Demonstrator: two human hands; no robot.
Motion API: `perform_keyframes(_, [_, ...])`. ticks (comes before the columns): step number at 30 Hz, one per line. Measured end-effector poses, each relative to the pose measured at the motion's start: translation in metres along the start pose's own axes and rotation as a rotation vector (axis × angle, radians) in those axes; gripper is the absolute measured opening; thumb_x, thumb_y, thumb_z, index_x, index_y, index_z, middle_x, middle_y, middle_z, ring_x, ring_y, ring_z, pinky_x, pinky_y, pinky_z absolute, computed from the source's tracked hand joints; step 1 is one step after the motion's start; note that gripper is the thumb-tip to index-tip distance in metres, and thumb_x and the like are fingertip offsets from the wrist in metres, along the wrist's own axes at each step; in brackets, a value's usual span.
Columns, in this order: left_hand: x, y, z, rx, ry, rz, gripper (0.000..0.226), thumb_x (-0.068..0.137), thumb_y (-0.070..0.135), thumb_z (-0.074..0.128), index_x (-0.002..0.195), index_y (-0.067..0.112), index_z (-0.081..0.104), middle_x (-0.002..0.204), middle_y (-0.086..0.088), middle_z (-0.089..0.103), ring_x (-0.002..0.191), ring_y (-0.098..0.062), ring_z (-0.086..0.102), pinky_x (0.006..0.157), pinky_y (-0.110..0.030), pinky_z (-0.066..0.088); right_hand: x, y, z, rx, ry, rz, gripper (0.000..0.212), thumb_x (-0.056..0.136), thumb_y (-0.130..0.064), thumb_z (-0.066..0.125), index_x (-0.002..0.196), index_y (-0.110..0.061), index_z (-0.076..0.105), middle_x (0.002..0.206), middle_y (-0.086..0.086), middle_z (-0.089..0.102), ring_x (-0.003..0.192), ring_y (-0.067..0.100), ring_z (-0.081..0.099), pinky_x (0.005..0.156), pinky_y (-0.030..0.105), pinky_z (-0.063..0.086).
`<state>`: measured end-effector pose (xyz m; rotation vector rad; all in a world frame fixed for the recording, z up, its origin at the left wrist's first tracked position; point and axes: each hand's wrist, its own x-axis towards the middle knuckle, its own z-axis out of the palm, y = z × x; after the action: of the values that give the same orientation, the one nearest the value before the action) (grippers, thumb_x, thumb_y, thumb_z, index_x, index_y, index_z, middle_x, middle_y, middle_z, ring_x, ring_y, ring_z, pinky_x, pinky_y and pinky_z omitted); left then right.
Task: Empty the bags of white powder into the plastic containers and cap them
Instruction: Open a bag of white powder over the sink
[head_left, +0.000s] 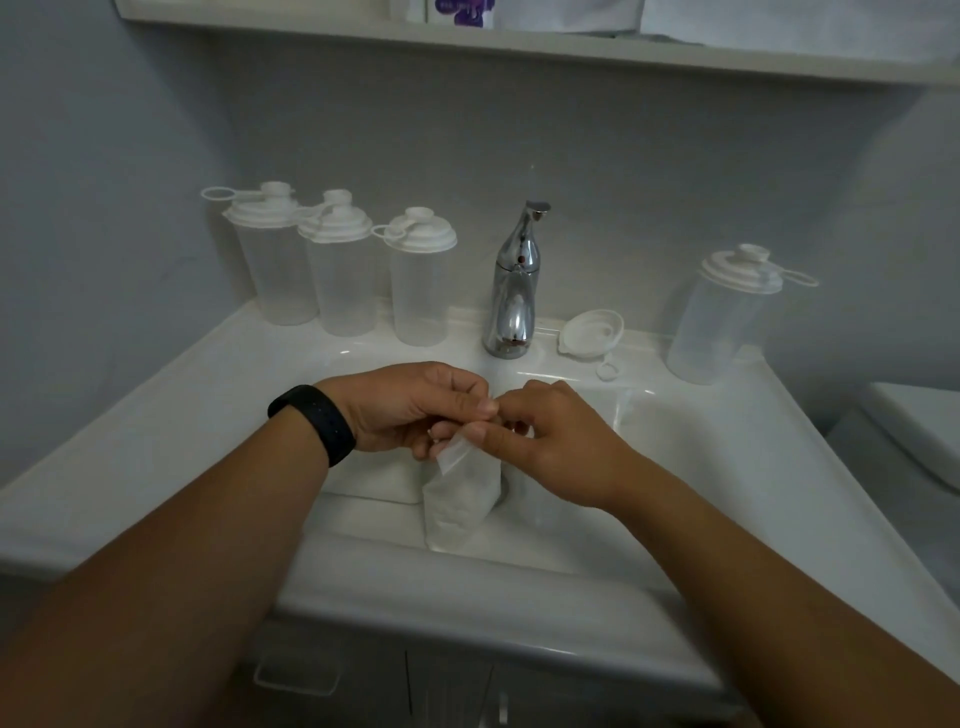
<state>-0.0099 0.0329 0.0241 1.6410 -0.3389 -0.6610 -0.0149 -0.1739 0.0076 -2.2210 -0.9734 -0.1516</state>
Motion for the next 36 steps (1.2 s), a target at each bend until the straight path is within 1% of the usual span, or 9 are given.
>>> perform_keyframes(3, [0.000,-0.001,0.001,-0.008,-0.022,0.006,0.030,0.083,0.040,0.080,0.077,0.014,0.065,0.054,0.000,0.042,0.046,-0.008,0.044,0.046,-0.021,0.033,-0.002,-0.002,-0.007,0.156,-0.037,0.099,0.020,0.096,-0.028,0.068,0.082,-0.019,0.079,0.072,0.007,0.069,0.073,0.026,0.062,0.076,0.045,0.049])
perform_keyframes(5, [0.000,-0.001,0.003,-0.017,-0.043,0.012,0.035,0.077,0.048,0.085,0.079,0.016,0.070,0.056,0.001,0.044,0.047,-0.008,0.043,0.046,-0.021,0.033,-0.003,-0.003,-0.008,0.193,-0.044,0.114,0.017,0.096,-0.021,0.067,0.085,-0.019,0.080,0.077,0.013,0.070,0.078,0.032,0.065,0.078,0.048,0.051])
perform_keyframes(9, [0.000,0.002,0.005,-0.030,-0.014,0.020,0.024,0.088,0.033,0.068,0.065,0.023,0.068,0.053,0.002,0.047,0.046,-0.006,0.049,0.041,-0.017,0.042,-0.004,-0.004,-0.006,0.208,-0.022,0.096,0.033,0.088,-0.047,0.060,0.086,-0.022,0.080,0.074,0.013,0.069,0.075,0.031,0.063,0.075,0.044,0.048])
perform_keyframes(13, [0.001,0.001,0.005,-0.064,-0.004,0.015,0.028,0.093,0.031,0.065,0.067,0.023,0.069,0.059,-0.001,0.050,0.051,-0.008,0.052,0.049,-0.019,0.050,-0.003,-0.007,-0.006,0.171,-0.022,0.106,0.050,0.079,-0.069,0.063,0.082,-0.021,0.078,0.071,0.000,0.069,0.068,0.020,0.062,0.071,0.037,0.051])
perform_keyframes(18, [0.003,0.000,0.008,-0.057,0.010,0.045,0.021,0.085,0.039,0.072,0.073,0.022,0.075,0.066,0.000,0.057,0.059,-0.007,0.056,0.057,-0.019,0.050,0.000,-0.002,-0.006,0.119,0.032,0.158,0.034,0.089,-0.044,0.074,0.072,-0.014,0.075,0.055,-0.008,0.057,0.056,0.010,0.055,0.059,0.020,0.042])
perform_keyframes(24, [0.000,-0.001,0.001,-0.004,0.031,0.026,0.026,0.088,0.045,0.075,0.073,0.024,0.077,0.069,0.000,0.059,0.065,-0.011,0.058,0.066,-0.024,0.053,-0.001,-0.003,-0.006,0.152,-0.020,0.156,0.022,0.096,-0.035,0.069,0.083,-0.020,0.078,0.068,-0.002,0.068,0.066,0.019,0.063,0.071,0.036,0.053])
perform_keyframes(28, [-0.001,0.000,-0.002,0.036,0.006,-0.044,0.039,0.065,0.062,0.087,0.075,0.026,0.077,0.070,-0.002,0.061,0.065,-0.013,0.060,0.065,-0.024,0.054,-0.001,-0.002,-0.005,0.153,-0.024,0.172,0.029,0.093,-0.035,0.063,0.077,-0.012,0.072,0.070,0.008,0.067,0.073,0.025,0.063,0.076,0.040,0.053])
perform_keyframes(33, [0.000,0.000,-0.004,-0.005,-0.033,-0.116,0.021,0.087,0.033,0.069,0.072,0.018,0.071,0.069,-0.005,0.062,0.061,-0.016,0.062,0.059,-0.025,0.054,-0.003,-0.005,-0.009,0.146,-0.037,0.220,0.023,0.091,-0.016,0.066,0.072,-0.006,0.072,0.072,0.007,0.071,0.077,0.020,0.062,0.071,0.022,0.047])
perform_keyframes(36, [-0.002,0.000,-0.005,-0.033,-0.043,-0.113,0.015,0.087,0.024,0.064,0.077,0.014,0.068,0.067,-0.006,0.057,0.059,-0.018,0.059,0.058,-0.027,0.052,-0.002,-0.006,-0.009,0.143,-0.025,0.204,0.021,0.090,-0.017,0.067,0.073,-0.007,0.074,0.073,0.009,0.071,0.078,0.022,0.062,0.073,0.024,0.048])
